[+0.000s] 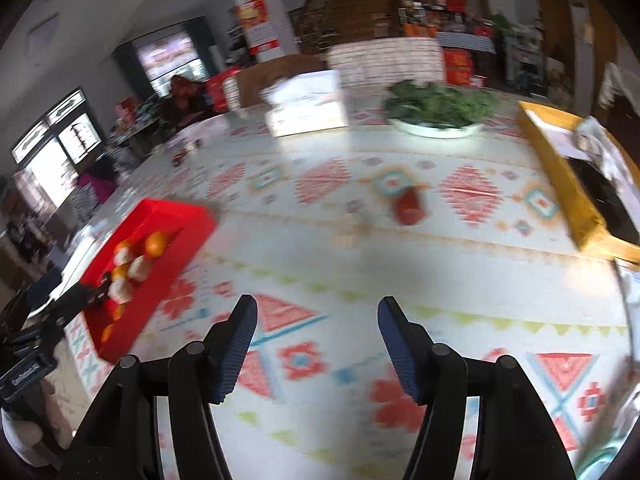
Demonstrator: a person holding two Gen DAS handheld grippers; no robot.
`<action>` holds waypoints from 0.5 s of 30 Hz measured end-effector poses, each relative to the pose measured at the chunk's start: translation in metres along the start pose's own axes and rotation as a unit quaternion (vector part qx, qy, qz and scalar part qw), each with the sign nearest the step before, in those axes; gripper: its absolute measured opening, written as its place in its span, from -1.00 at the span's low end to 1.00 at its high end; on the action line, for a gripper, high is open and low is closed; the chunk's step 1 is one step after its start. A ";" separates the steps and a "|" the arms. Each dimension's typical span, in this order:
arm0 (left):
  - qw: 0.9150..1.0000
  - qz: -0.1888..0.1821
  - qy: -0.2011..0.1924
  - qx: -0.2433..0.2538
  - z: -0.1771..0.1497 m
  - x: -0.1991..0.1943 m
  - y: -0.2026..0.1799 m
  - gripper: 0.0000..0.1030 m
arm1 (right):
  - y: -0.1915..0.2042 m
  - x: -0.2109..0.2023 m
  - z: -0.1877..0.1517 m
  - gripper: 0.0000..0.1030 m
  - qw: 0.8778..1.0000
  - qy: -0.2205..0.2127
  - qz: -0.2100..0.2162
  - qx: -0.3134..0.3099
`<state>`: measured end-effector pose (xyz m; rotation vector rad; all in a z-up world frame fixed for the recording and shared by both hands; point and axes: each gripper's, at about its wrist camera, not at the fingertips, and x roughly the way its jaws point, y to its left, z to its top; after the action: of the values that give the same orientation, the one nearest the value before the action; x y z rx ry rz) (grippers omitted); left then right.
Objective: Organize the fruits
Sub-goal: 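Move both open tools back to the remaining bun and red date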
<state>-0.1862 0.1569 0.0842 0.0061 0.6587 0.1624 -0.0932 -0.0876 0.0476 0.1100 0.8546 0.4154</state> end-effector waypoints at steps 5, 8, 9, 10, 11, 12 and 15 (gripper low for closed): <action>0.999 -0.025 0.021 0.001 -0.005 0.016 -0.011 0.75 | -0.049 -0.002 0.017 0.31 0.998 -0.005 -0.045 0.043; 0.998 -0.047 0.029 0.008 -0.006 0.021 -0.021 0.75 | -0.064 0.007 0.032 0.31 0.997 -0.008 -0.060 0.054; 0.998 -0.054 0.031 0.009 -0.006 0.022 -0.025 0.75 | -0.066 0.013 0.039 0.31 0.997 -0.007 -0.060 0.055; 0.998 -0.058 0.033 0.011 -0.007 0.023 -0.026 0.75 | -0.067 0.018 0.043 0.31 0.997 -0.005 -0.058 0.056; 0.997 -0.062 0.034 0.012 -0.007 0.023 -0.029 0.75 | -0.067 0.027 0.050 0.31 0.997 -0.003 -0.059 0.056; 0.997 -0.064 0.034 0.014 -0.007 0.024 -0.031 0.75 | -0.066 0.034 0.055 0.31 0.997 -0.001 -0.062 0.055; 0.997 -0.068 0.040 0.017 -0.006 0.028 -0.034 0.75 | -0.062 0.060 0.068 0.31 0.996 0.008 -0.066 0.052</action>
<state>-0.1627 0.1271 0.0607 -0.0120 0.7392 0.0192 0.0118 -0.1153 0.0333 0.1455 0.8945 0.2493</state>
